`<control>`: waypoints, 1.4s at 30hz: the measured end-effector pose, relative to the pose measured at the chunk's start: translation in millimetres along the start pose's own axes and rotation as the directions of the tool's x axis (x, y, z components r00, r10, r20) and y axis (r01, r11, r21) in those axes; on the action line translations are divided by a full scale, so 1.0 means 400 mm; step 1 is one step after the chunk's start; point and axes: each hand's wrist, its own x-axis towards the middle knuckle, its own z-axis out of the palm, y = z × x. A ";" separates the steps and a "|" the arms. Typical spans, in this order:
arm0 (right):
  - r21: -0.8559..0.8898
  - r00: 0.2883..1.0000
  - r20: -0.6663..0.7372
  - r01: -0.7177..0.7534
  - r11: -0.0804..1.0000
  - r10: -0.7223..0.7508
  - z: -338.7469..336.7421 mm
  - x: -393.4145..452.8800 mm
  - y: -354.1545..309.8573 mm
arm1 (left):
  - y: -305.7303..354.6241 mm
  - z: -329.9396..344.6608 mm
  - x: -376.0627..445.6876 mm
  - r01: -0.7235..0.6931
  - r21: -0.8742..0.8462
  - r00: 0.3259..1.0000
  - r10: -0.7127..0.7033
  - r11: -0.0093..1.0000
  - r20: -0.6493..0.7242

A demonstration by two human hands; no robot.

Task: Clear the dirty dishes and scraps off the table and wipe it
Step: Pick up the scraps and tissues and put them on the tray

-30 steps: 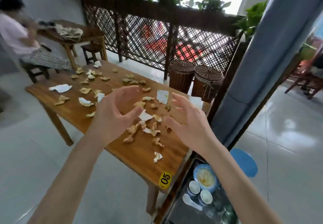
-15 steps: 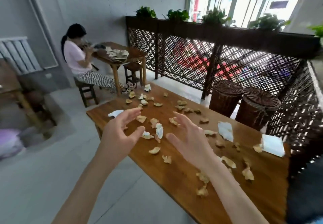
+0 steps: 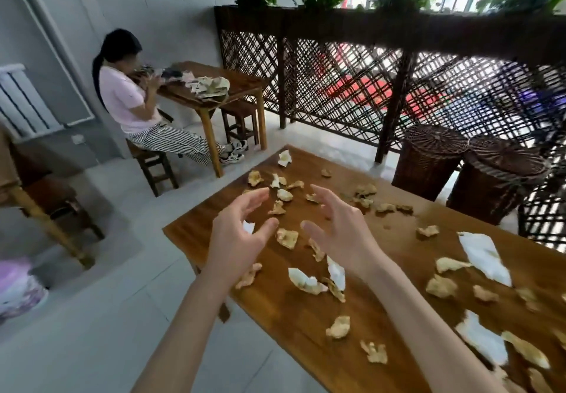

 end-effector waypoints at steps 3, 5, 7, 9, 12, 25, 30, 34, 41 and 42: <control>-0.003 0.999 0.008 -0.040 0.999 0.040 0.061 0.125 -0.003 | -0.075 -0.024 0.121 0.022 0.018 0.999 -0.023 1.000 0.038; -0.019 0.998 -0.010 -0.061 0.998 0.060 0.106 0.196 -0.001 | -0.135 -0.043 0.195 0.036 0.014 0.998 -0.036 0.999 0.048; -0.045 0.994 -0.018 -0.106 0.993 0.105 0.153 0.248 0.005 | -0.185 -0.059 0.250 0.048 0.005 0.997 -0.048 0.999 0.053; -0.076 0.987 -0.041 -0.159 0.984 0.156 0.194 0.287 0.017 | -0.230 -0.071 0.298 0.044 -0.009 0.996 -0.043 0.999 0.073; -0.096 0.976 -0.069 -0.212 0.973 0.206 0.256 0.331 0.039 | -0.309 -0.080 0.372 0.041 -0.046 0.992 -0.035 0.998 0.119; -0.168 0.823 -0.214 -0.562 0.810 0.526 0.468 0.317 0.090 | -0.594 0.018 0.539 -0.032 0.009 0.854 0.022 0.999 0.520; -0.181 0.787 -0.151 -0.617 0.765 0.599 0.578 0.273 0.142 | -0.718 0.065 0.518 -0.041 0.106 0.825 -0.026 0.994 0.565; -0.232 0.805 -0.022 -0.581 0.780 0.593 0.679 0.248 0.181 | -0.808 0.098 0.502 -0.049 0.178 0.809 -0.066 0.983 0.584; -0.291 0.777 0.083 -0.580 0.761 0.624 0.797 0.234 0.232 | -0.900 0.159 0.497 -0.203 0.280 0.783 -0.016 0.938 0.622; -0.298 0.773 0.083 -0.583 0.756 0.629 0.808 0.232 0.233 | -0.908 0.165 0.493 -0.208 0.287 0.773 -0.023 0.935 0.634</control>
